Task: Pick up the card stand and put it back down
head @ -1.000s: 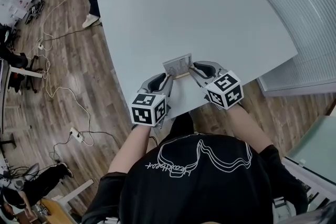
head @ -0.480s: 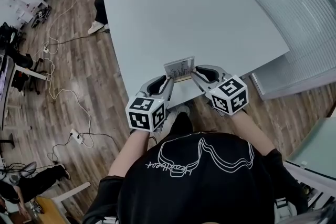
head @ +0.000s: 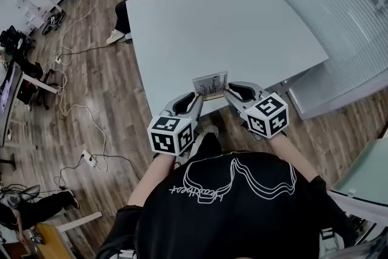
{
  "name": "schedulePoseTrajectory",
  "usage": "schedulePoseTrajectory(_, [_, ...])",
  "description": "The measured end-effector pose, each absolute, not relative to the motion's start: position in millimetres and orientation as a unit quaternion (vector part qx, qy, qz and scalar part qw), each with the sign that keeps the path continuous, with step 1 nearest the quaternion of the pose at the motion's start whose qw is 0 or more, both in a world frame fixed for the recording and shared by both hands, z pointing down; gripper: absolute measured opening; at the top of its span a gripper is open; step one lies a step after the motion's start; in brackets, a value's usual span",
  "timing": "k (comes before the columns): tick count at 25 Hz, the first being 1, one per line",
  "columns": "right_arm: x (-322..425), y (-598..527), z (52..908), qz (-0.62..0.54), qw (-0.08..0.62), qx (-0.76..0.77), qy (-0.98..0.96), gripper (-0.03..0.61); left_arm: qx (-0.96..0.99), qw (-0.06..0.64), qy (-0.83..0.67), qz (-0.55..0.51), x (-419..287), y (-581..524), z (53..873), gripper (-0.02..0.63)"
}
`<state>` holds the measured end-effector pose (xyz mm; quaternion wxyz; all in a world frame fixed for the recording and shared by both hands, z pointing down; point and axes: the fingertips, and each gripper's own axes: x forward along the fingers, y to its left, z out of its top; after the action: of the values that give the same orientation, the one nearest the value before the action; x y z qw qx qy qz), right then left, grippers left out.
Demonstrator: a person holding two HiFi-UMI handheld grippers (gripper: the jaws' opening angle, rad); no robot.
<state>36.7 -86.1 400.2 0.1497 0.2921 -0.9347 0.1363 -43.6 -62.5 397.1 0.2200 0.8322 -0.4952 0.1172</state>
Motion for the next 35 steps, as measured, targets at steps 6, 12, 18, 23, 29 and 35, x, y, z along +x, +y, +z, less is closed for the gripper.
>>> schedulePoseTrajectory(6, [42,-78,409,0.132,0.148,0.287,-0.937,0.089,0.829,0.218,-0.502,0.114,-39,-55,404,0.095])
schedulePoseTrajectory(12, [41,-75,411,0.13,0.153,0.285,-0.937,0.089,0.827,0.222,-0.505,0.113,-40,-51,406,0.095])
schedulePoseTrajectory(18, [38,-78,414,0.133,0.155,0.285,-0.936,0.089,0.825,0.227,-0.505,0.115,-42,-53,410,0.095])
schedulePoseTrajectory(23, [32,-92,418,0.123,0.161,0.288,-0.936,0.087,0.824,0.23,-0.504,0.118,-47,-65,416,0.095])
schedulePoseTrajectory(29, [22,-120,418,0.105,0.173,0.292,-0.935,0.087,0.823,0.232,-0.505,0.121,-57,-93,417,0.095])
schedulePoseTrajectory(35, [1,-149,424,0.111,0.179,0.288,-0.934,0.087,0.82,0.24,-0.505,0.123,-78,-120,423,0.095])
